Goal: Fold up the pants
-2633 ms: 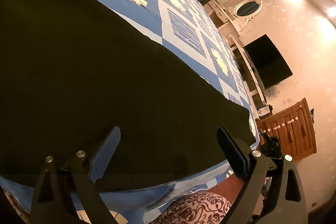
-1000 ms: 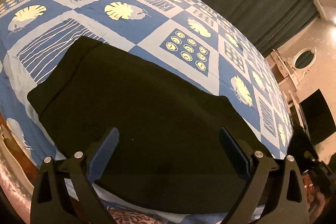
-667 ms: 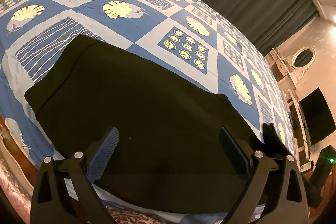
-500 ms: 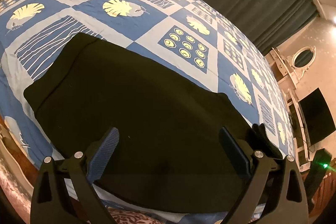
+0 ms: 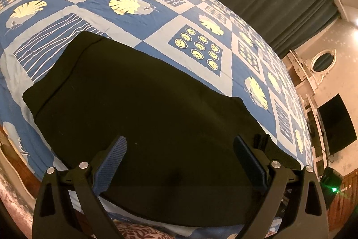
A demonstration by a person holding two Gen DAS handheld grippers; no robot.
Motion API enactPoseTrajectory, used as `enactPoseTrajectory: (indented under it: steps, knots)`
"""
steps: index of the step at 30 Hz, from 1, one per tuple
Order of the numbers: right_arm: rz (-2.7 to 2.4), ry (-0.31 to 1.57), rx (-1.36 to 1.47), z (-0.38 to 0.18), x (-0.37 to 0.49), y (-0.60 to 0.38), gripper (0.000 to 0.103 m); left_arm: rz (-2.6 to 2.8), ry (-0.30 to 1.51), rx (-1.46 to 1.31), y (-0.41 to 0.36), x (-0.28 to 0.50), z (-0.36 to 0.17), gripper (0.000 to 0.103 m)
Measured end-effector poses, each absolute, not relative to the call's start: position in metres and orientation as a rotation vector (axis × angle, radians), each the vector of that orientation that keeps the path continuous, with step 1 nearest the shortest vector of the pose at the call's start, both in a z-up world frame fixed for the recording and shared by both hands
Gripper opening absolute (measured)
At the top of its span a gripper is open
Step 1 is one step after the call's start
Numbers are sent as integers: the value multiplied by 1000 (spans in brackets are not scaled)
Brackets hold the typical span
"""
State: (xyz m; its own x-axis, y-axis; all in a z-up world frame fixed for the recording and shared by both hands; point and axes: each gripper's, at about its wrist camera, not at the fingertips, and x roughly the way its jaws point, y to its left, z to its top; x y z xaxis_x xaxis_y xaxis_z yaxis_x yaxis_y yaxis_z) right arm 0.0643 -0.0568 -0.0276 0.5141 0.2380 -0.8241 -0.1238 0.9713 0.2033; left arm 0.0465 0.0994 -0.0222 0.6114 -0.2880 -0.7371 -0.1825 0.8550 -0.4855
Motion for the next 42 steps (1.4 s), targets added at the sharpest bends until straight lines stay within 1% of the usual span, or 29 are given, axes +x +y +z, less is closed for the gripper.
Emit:
enactPoseTrajectory:
  steps: [1,2,3,4,5,7,8,9,11,13,16,18,21,23,26,30,33,34,35,36,37,38,42]
  knots:
    - [227,1012,127,-28,64,-56,28,-64,925,-561,99,46,-22,95]
    - [237,1011,132,-28,62,-55,33,-64,927,-562,99,46,-23,95]
    - [247,1010,139,-27,61,-54,39,-64,929,-564,100,46,-23,95]
    - [267,1012,148,-26,60,-52,42,-64,931,-565,100,47,-24,95]
    - [291,1018,154,-26,58,-49,49,-65,933,-566,100,47,-24,95]
    - [352,1031,169,-26,54,-43,53,-67,935,-564,100,46,-24,95]
    - [378,1034,174,-25,50,-40,60,-69,935,-563,99,46,-24,95]
    - [397,1036,176,-23,47,-38,63,-72,935,-562,99,46,-24,95]
    - [443,1039,200,-16,39,-39,63,-74,931,-562,99,45,-24,95]
    - [505,1028,302,-5,31,-56,63,-74,921,-563,100,45,-23,95]
    - [524,950,466,20,17,-107,64,-71,903,-560,100,44,-19,95]
    - [492,873,595,36,6,-164,74,-70,894,-558,101,43,-18,95]
    - [379,820,710,40,-6,-244,75,-67,896,-555,100,43,-19,95]
    - [240,849,779,25,-16,-300,75,-68,901,-554,99,44,-20,95]
    - [191,914,924,-8,-26,-341,75,-71,905,-538,95,44,-20,95]
    - [283,1028,1061,-55,-34,-338,75,-73,912,-526,92,42,-22,95]
    - [344,1107,1059,-72,-29,-319,75,-72,920,-520,90,43,-23,95]
    - [348,1111,1047,-72,-27,-316,75,-73,920,-520,90,42,-23,95]
    - [347,1114,1034,-71,-26,-316,63,-73,920,-519,90,42,-23,95]
    - [350,1116,1022,-71,-24,-315,39,-73,921,-519,90,42,-24,95]
    - [339,1130,995,-70,-24,-315,35,-71,922,-519,90,42,-24,95]
    - [329,1141,964,-70,-24,-314,27,-70,924,-519,90,43,-25,95]
    - [330,1149,861,-63,-21,-316,22,-68,931,-524,91,42,-27,95]
